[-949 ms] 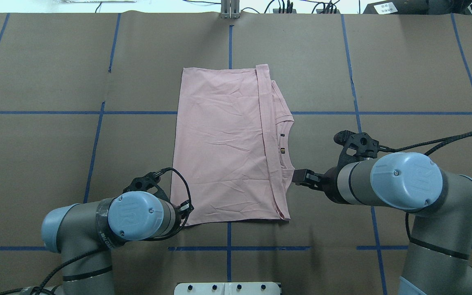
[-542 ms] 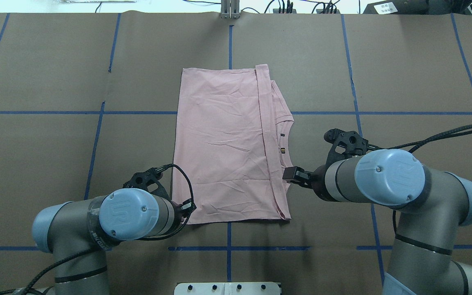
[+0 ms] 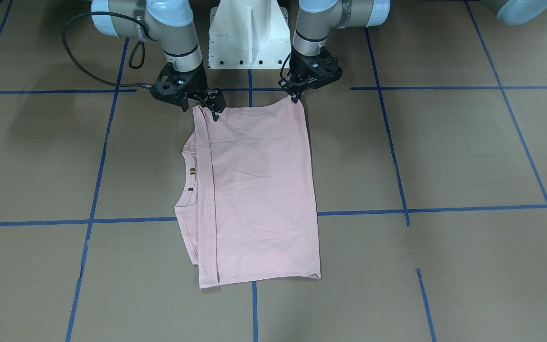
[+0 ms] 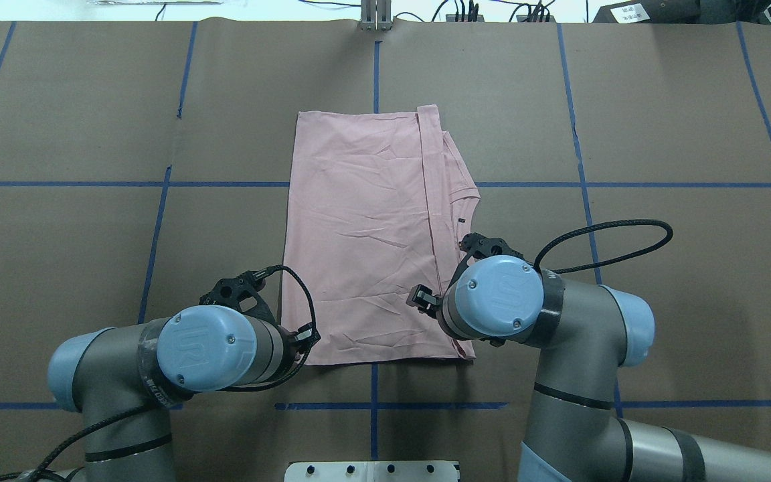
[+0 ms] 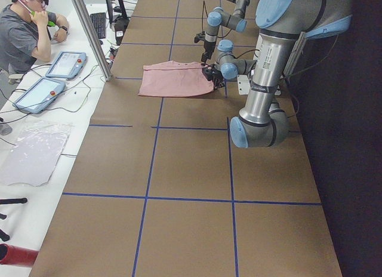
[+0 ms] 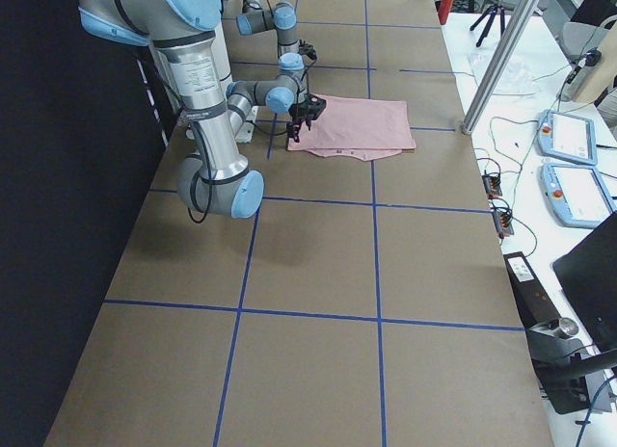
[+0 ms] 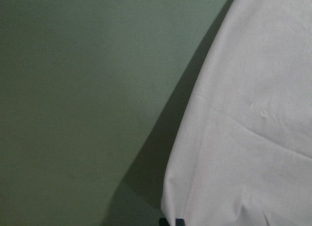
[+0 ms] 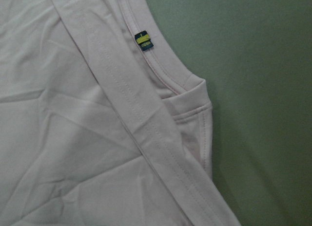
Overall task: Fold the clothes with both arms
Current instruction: 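Close both grippers on the near edge of the folded shirt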
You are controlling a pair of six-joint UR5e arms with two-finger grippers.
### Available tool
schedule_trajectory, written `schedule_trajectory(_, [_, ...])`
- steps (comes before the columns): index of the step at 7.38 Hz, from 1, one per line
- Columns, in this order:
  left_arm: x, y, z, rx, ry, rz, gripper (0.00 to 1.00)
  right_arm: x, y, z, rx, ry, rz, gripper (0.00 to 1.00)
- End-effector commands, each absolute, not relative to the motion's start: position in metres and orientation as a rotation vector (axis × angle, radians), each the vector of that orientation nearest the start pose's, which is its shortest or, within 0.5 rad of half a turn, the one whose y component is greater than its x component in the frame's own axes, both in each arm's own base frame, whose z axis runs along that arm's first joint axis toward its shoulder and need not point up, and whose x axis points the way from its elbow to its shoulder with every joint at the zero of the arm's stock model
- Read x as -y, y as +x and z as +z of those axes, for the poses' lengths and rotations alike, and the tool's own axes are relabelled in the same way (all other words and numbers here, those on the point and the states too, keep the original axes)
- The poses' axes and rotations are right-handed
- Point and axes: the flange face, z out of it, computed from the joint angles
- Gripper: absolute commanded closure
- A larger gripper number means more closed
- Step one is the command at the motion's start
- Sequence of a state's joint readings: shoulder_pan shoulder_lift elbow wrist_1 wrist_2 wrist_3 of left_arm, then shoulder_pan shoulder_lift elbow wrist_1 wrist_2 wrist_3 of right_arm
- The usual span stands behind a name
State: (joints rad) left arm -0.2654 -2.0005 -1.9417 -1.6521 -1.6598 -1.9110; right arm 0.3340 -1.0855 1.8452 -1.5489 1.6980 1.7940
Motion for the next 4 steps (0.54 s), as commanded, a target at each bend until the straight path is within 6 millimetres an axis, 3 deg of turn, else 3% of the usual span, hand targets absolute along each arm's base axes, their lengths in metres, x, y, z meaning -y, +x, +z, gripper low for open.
schedule_trajectory(1, [0.2759,0.5368,0.2532,-0.889,-0.114,-0.525,1.00,0.3160,-0.5710,0.2819,0.747,-0.088,0.482,0.00])
schedule_trajectory(4, [0.2760,0.5368,0.2530,-0.891,-0.112,-0.521,1.00,0.3134,-0.5762,0.2907,0.728,-0.093,0.477,0.00])
